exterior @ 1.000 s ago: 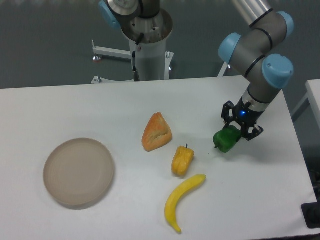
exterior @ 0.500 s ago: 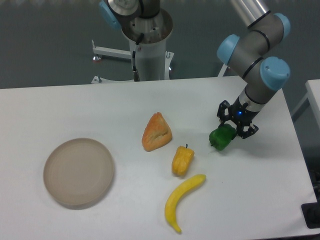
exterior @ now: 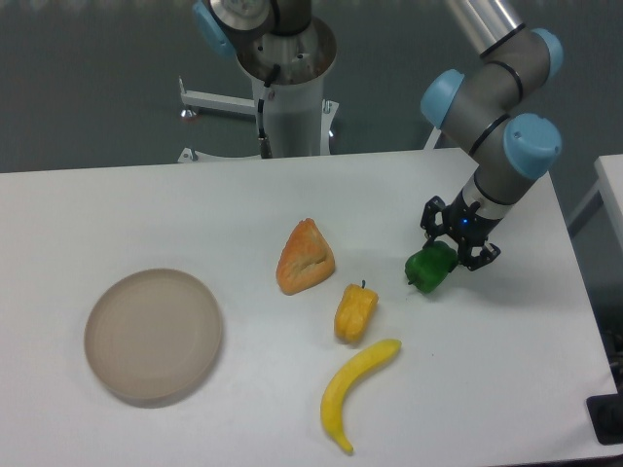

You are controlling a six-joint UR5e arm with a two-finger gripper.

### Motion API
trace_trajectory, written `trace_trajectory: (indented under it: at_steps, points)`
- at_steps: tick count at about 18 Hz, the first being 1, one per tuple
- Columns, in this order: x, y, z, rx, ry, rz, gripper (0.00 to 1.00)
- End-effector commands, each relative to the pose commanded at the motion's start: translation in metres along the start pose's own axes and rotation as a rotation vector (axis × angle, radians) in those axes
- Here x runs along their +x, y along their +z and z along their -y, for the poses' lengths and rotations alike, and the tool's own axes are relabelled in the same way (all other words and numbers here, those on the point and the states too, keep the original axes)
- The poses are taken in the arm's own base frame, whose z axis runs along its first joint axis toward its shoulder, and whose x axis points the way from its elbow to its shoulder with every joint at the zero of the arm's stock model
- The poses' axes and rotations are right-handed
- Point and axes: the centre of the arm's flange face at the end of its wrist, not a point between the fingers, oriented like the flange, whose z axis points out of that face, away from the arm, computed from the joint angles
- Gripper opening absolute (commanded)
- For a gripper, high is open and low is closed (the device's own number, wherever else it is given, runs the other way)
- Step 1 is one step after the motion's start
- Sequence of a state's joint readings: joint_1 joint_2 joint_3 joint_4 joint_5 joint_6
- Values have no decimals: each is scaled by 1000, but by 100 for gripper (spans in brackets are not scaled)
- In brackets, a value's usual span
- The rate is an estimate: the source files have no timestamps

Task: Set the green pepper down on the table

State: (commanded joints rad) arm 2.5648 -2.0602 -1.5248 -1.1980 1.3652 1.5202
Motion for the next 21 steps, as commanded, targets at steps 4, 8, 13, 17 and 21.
trace_trajectory:
  at_steps: [4,8,13,17,21]
  points:
    - [-5,-11,2,0,2,23,100]
    - [-18,-41,12,-27,-1,89,100]
    - [-37,-62,39,-123,-3,162,100]
    - [-55,-78,52,-181,16,219,100]
    - [-62,-79,59,-201,19,245,100]
